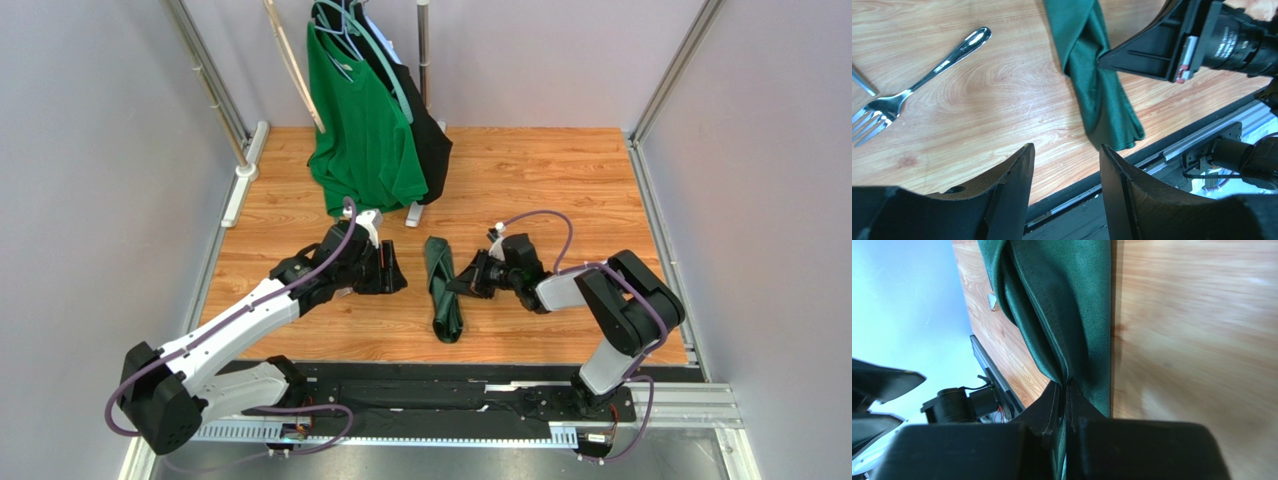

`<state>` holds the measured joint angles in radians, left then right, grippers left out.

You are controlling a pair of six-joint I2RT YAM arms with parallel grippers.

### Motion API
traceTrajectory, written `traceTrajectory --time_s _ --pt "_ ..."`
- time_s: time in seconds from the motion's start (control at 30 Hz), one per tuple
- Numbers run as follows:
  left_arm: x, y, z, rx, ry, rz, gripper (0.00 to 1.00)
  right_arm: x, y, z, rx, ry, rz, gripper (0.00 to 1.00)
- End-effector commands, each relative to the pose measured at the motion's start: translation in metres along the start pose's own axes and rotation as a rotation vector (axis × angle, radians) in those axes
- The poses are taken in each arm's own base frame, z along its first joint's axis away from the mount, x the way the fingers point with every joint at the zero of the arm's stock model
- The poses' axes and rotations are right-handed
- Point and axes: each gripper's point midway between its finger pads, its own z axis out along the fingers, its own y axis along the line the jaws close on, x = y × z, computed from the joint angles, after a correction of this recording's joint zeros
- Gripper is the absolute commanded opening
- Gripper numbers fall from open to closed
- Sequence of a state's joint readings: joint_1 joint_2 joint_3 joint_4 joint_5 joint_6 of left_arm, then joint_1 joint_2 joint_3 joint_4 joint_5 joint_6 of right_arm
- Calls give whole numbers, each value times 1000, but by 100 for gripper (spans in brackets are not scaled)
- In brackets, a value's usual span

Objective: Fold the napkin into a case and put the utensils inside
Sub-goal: Turn over the smaller rectangle folded napkin at the center of the board.

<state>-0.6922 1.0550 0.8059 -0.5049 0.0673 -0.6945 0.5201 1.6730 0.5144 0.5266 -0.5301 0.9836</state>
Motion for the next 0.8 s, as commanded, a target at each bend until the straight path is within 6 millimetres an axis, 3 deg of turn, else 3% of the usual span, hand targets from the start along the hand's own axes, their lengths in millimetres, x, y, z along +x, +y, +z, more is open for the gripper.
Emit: traceTrajectory --time_s 0.0,0.07,0.3,0.4,0.47,0.57,0.6,0.67,0.77 --pt "-20 -27 9 105 -35 14 58 -6 8 -16 -112 8 -42 6" --pt "-16 -28 20 116 -10 16 54 -11 2 -22 -126 6 -37 8" --pt "-16 -38 47 157 17 9 48 -17 21 -41 -273 3 -53 7" --pt "-17 -37 56 147 16 12 49 -15 10 -42 -202 10 -82 4" --pt "-17 -38 60 146 24 13 59 -14 12 -44 -193 18 -97 2" --pt "-21 -41 62 149 27 2 63 -21 20 -48 -166 -6 -149 0" --pt "-21 -45 62 164 30 -4 64 -19 10 -48 -94 3 -129 0" --pt "-24 -52 61 200 23 -21 64 -22 20 -52 -59 -8 -210 0" --pt "-22 -56 62 221 35 -36 64 -26 17 -57 150 -13 -286 0"
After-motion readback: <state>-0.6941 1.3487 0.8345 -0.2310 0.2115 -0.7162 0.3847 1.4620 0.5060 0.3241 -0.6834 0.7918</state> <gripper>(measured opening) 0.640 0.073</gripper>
